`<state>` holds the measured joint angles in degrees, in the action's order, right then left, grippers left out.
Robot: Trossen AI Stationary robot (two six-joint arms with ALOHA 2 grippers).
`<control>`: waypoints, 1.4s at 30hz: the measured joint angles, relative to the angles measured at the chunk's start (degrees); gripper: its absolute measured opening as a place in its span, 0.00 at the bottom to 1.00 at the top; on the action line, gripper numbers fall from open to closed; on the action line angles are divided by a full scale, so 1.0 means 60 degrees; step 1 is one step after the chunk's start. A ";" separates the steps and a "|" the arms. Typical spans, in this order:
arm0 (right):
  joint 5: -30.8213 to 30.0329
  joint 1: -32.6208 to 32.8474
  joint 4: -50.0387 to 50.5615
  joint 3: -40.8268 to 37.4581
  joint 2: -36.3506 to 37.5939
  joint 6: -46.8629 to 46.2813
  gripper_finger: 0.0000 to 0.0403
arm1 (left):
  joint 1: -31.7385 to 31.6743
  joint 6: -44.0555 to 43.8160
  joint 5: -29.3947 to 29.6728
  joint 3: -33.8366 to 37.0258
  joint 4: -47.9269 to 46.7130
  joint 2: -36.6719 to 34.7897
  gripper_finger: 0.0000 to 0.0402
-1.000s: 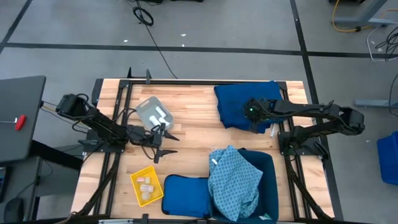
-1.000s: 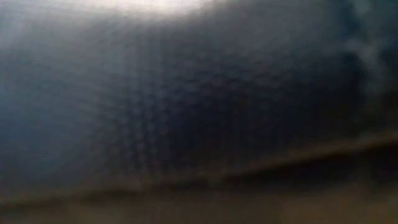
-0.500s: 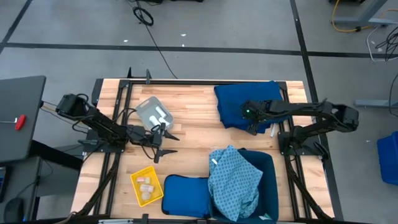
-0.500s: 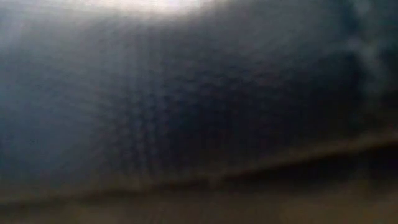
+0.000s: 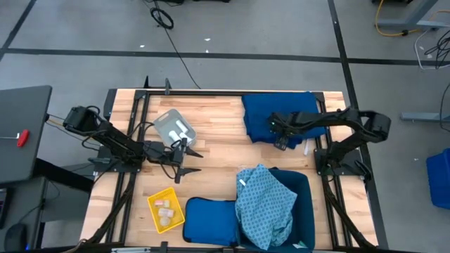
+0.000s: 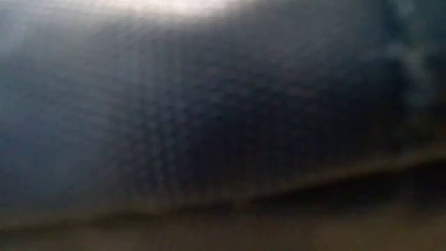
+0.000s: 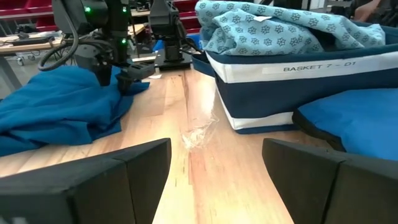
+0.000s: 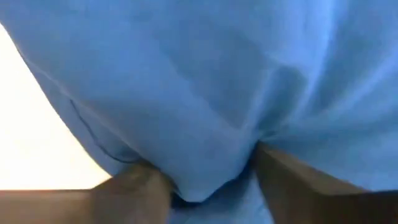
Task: Pick & place medical supplies in basket/bin
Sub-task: Put the blue patient gown into the blue laundry bin
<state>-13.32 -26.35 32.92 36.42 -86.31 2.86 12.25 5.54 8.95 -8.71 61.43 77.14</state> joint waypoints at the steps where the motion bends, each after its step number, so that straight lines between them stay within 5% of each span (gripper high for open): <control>1: 0.0076 0.0000 0.0034 -0.0026 0.0046 -0.0167 0.47 | 0.0000 0.0000 0.0000 0.0000 0.0000 0.0000 0.64; 6: 0.0242 0.0072 0.0122 -0.0046 0.0066 -0.0712 0.06 | 0.0000 0.0000 0.0003 0.0000 0.0015 0.0002 0.64; 20: -0.1731 0.2343 0.0848 0.0199 0.1907 -0.3089 0.02 | 0.0000 0.0002 0.0023 0.0000 0.0015 0.0002 0.64; 31: -0.4409 0.4599 0.3870 0.3124 0.3188 -0.4528 0.02 | 0.0000 0.0007 0.0105 0.0000 0.0012 0.0004 0.64; 42: -0.5325 0.5457 0.5579 0.5032 0.3196 -0.4798 0.02 | 0.0000 0.0007 0.0109 0.0000 0.0011 0.0000 0.64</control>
<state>-45.27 6.39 66.39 66.61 -67.13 -25.93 12.25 5.58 9.61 -8.71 61.49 77.14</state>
